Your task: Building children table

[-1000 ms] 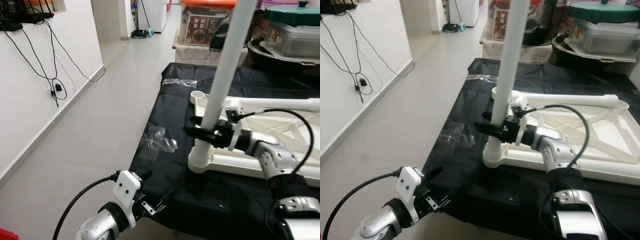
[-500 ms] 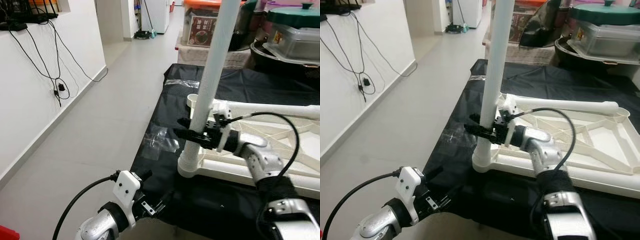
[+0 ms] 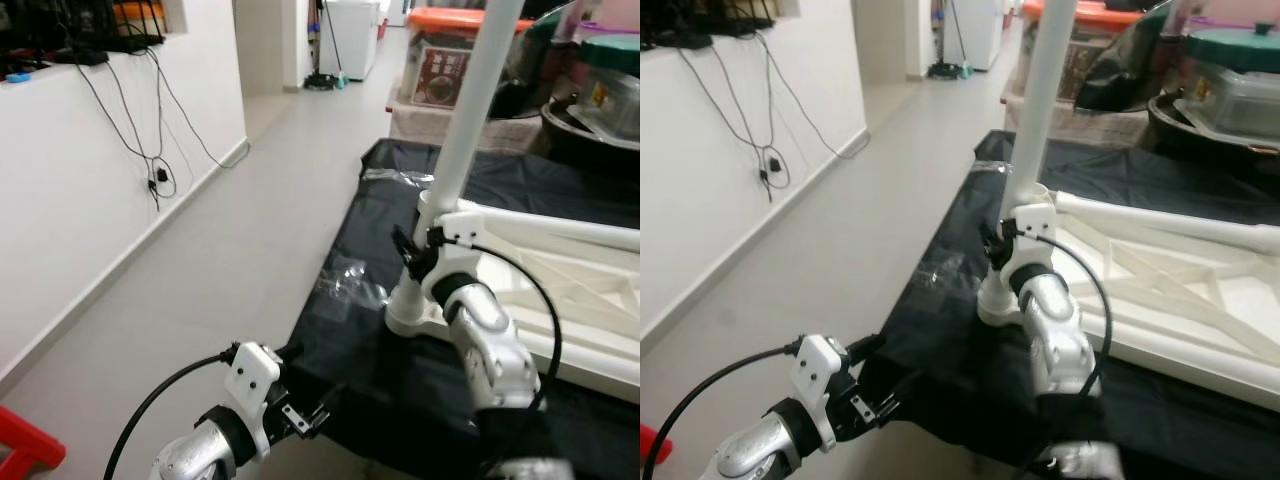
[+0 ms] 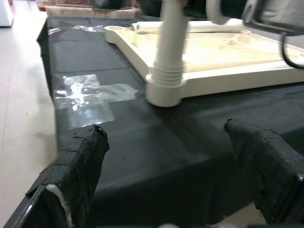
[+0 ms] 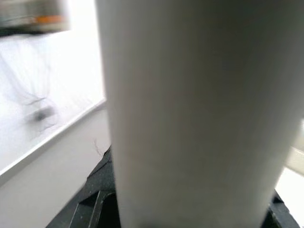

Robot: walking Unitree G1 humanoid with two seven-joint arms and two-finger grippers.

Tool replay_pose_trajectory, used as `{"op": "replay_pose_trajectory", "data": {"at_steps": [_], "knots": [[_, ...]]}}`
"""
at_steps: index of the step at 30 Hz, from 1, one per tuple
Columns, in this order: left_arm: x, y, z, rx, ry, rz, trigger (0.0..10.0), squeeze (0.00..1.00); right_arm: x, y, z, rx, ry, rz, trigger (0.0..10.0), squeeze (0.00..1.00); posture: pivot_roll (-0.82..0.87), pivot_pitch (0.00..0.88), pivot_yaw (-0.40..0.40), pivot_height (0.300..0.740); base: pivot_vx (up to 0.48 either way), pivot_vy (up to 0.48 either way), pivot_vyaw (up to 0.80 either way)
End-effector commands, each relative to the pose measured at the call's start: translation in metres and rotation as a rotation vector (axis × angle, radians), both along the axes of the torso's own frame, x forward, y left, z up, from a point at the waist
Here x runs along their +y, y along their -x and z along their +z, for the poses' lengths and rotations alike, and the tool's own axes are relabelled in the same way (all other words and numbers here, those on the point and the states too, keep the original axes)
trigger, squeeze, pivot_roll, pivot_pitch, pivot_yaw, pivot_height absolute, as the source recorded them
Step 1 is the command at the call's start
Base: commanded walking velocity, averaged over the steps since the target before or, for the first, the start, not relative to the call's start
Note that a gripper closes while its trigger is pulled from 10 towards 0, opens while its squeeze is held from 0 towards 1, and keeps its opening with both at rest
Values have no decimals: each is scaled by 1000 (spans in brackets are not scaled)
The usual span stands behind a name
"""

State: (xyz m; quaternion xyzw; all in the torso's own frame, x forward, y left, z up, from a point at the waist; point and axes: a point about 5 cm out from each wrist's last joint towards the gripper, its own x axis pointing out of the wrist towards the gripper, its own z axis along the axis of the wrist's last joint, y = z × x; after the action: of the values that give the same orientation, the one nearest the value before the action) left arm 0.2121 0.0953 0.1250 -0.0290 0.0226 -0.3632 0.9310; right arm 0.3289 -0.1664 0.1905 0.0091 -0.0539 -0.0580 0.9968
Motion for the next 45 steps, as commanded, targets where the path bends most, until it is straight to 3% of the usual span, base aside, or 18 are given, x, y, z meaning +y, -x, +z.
{"op": "replay_pose_trajectory", "data": {"at_steps": [1, 2, 4, 9, 10, 11, 13, 14, 15, 16, 18, 19, 23, 24, 30, 34, 37, 45], "knots": [[0, 0, -3, 8, -16, -7, 10000, 0, -25, 8, -14, 75, 16, -170, 0, 0, 55, 70, -19, 740, 0, 0, 0], [0, 0, -3, 8, -16, -7, 10000, 0, -25, 8, -14, 75, 16, -170, 0, 0, 55, 70, -19, 740, 0, 0, 0], [-1, 0, -3, 6, -18, -7, 10000, 0, -10, 18, -21, 117, -85, -328, 0, 0, 60, 60, -21, 740, 0, 0, 0], [-1, 0, -3, 5, -17, -7, 10000, 0, 2, 16, -26, 138, -128, -357, 0, 0, 55, 57, -21, 740, 0, 0, 0], [-2, 0, -3, 5, -17, -8, 10000, 0, 5, 15, -25, 132, -123, -348, 2902, 0, 55, 51, -25, 740, 0, 0, 0], [-2, 0, -4, 5, -16, -9, 10000, 0, 8, 13, -21, 109, -101, -333, 10000, 0, 56, 50, -25, 740, 0, 0, 0], [-2, 0, -4, 5, -15, -9, 10000, 0, 10, 12, -18, 92, -85, -323, 10000, 0, 54, 50, -27, 740, 0, 0, 0], [-2, 0, -4, 5, -14, -9, 10000, 0, 11, 12, -15, 65, -83, -305, 10000, 286, 54, 48, -26, 740, 0, 0, 0], [-2, 0, -4, 5, -14, -9, 10000, 0, 11, 12, -15, 65, -83, -305, 10000, 286, 54, 48, -26, 740, 0, 0, 0], [-2, 0, -4, 5, -14, -10, 10000, 0, 11, 11, -11, 29, -79, -279, 10000, 1000, 52, 46, -26, 740, 0, 0, 0], [-2, 0, -4, 6, -14, -10, 10000, 0, 9, 12, -9, 17, -73, -281, 10000, 1000, 51, 45, -24, 740, 0, 0, 0], [-3, 0, -4, 6, -14, -11, 10000, 0, 7, 11, -7, -1, -75, -260, 10000, 831, 49, 42, -25, 740, 0, 0, 0], [-3, 0, -4, 6, -14, -12, 10000, 0, 6, 11, -6, -10, -77, -248, 10000, 831, 49, 42, -25, 740, 0, 0, 0], [-3, 0, -4, 6, -14, -13, 10000, 0, 4, 11, -3, -18, -65, -242, 10000, 0, 49, 39, -25, 740, 0, 0, 0], [-3, 0, -5, 6, -13, -13, 10000, 0, -4, 4, 2, -50, -78, -52, 10000, 0, 45, 44, -23, 740, 0, 0, 0], [-3, -1, -4, 6, -14, -13, 10000, 0, -9, 0, 6, -80, -89, 218, 10000, 0, 43, 51, -23, 740, 0, 0, 0], [-3, -2, -4, 6, -14, -9, 10000, 0, -19, -4, 6, -32, -33, 511, 10000, 0, 46, 51, -22, 740, 0, 0, 0], [-2, -2, -4, 4, -14, -6, 10000, 0, -23, -21, 16, 19, -53, 776, 10000, 0, 53, 51, -23, 740, 0, 0, 0]]}}
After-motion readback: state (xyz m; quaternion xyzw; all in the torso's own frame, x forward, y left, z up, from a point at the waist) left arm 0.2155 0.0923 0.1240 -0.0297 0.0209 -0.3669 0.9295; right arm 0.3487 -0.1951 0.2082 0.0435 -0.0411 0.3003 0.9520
